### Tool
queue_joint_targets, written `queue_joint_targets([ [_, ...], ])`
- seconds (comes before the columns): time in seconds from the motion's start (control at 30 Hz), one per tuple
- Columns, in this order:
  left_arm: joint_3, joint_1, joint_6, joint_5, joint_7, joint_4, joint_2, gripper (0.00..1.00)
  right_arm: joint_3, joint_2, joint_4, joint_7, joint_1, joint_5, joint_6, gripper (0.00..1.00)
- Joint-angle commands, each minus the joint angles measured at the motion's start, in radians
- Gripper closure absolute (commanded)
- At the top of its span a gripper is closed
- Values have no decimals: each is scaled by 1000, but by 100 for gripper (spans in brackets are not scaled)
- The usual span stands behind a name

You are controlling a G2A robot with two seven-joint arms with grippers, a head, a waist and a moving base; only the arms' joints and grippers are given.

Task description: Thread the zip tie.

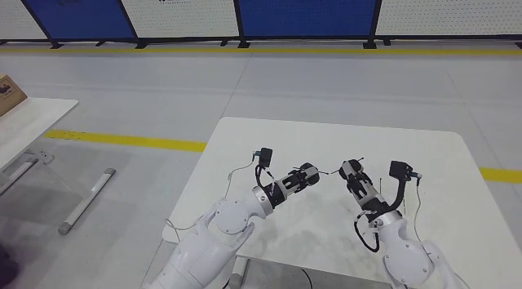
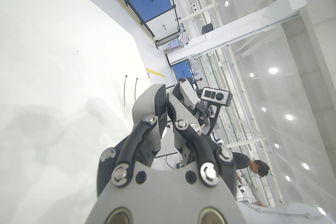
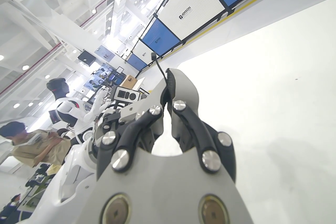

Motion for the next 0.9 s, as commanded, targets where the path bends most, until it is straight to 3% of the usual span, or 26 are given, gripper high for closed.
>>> queue_joint_targets([
  [0.0,0,0,0,0,0,0,0,100,-3,-1,2,2,2,-3,1,100],
  [0.87,0,0,0,0,0,0,0,100,-33,-24,41,-1,25,-4,-4,100],
])
